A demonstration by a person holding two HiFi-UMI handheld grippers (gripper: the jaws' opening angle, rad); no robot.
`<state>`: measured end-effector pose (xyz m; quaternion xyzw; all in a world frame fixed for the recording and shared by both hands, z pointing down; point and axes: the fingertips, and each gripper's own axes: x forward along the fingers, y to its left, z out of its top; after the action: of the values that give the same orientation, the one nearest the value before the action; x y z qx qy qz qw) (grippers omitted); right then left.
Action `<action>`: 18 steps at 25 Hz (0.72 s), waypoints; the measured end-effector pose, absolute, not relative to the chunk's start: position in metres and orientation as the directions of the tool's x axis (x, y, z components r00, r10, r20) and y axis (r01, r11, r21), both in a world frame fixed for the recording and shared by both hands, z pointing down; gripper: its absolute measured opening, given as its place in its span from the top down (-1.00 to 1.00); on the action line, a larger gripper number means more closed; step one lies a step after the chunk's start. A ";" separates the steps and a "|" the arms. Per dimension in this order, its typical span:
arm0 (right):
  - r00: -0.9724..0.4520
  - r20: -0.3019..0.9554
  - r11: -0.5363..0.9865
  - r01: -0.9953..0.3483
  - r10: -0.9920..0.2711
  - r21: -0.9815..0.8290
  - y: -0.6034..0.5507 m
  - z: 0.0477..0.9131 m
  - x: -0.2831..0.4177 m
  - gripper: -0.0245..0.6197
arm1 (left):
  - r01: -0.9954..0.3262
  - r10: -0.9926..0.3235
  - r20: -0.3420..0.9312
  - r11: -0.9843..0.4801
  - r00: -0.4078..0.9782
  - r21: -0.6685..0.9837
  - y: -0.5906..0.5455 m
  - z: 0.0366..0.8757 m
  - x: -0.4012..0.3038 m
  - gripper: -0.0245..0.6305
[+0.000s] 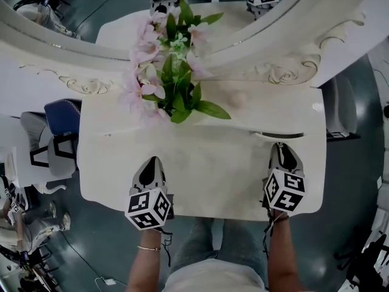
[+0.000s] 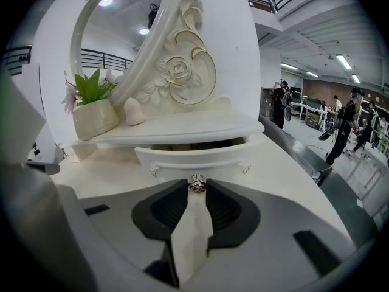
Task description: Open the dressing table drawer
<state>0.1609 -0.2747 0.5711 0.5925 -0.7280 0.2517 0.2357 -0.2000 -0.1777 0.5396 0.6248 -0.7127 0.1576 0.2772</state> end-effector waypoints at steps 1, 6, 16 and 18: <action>-0.188 0.642 0.171 -0.981 -0.744 -0.088 -0.274 0.571 0.161 0.61 | -0.978 -0.803 0.592 0.169 -0.065 0.121 -0.177 0.540 -0.200 0.87; -0.191 0.643 0.173 -0.981 -0.741 -0.092 -0.270 0.572 0.161 0.61 | -0.979 -0.804 0.591 0.166 -0.064 0.120 -0.175 0.538 -0.198 0.87; -0.196 0.650 0.178 -0.979 -0.734 -0.095 -0.262 0.573 0.163 0.61 | -0.980 -0.806 0.590 0.158 -0.055 0.124 -0.172 0.537 -0.192 0.87; -0.199 0.650 0.180 -0.979 -0.733 -0.096 -0.260 0.573 0.163 0.61 | -0.980 -0.807 0.588 0.156 -0.054 0.124 -0.172 0.537 -0.190 0.87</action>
<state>0.1633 -0.2603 0.5729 0.5862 -0.7302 0.2573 0.2387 -0.1904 -0.1719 0.5365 0.6304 -0.7086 0.1574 0.2752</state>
